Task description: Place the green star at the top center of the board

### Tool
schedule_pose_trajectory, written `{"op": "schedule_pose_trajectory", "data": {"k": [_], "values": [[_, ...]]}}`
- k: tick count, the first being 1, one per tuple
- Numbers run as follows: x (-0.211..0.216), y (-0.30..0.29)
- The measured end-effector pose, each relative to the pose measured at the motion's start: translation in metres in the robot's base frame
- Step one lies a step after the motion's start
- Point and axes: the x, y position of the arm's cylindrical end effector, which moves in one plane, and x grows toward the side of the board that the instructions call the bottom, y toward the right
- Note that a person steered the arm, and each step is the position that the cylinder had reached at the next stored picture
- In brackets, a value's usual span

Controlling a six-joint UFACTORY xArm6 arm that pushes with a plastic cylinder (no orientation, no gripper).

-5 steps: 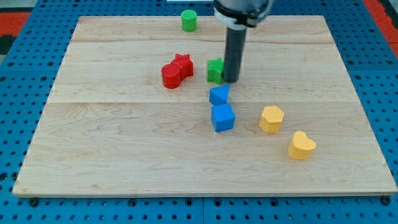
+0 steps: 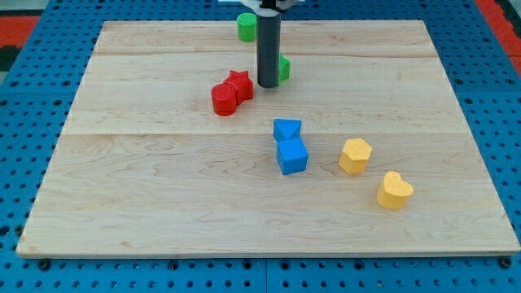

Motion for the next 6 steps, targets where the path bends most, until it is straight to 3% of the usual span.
{"op": "schedule_pose_trajectory", "data": {"k": [3,6], "values": [[0.013,0.01],[-0.077,-0.045]]}}
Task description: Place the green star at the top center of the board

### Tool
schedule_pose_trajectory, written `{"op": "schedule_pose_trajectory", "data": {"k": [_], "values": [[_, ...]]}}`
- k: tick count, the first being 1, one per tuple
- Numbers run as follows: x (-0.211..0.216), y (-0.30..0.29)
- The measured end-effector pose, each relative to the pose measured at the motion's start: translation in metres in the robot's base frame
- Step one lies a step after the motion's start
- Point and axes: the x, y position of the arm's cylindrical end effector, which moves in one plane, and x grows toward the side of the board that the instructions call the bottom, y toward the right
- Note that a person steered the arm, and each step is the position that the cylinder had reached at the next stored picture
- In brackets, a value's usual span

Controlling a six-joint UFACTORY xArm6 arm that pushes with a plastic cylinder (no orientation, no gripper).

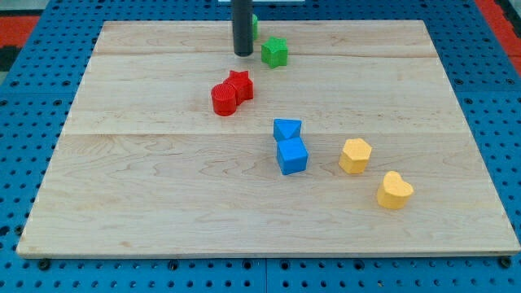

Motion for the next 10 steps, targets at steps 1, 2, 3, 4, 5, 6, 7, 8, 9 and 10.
{"op": "schedule_pose_trajectory", "data": {"k": [1,2,3,4,5,6,7,8,9,10], "values": [[0.02,-0.001],[0.048,0.009],[0.048,0.047],[0.02,0.069],[-0.019,0.088],[-0.017,0.117],[-0.024,0.15],[-0.045,0.181],[-0.062,0.176],[-0.054,0.137]]}}
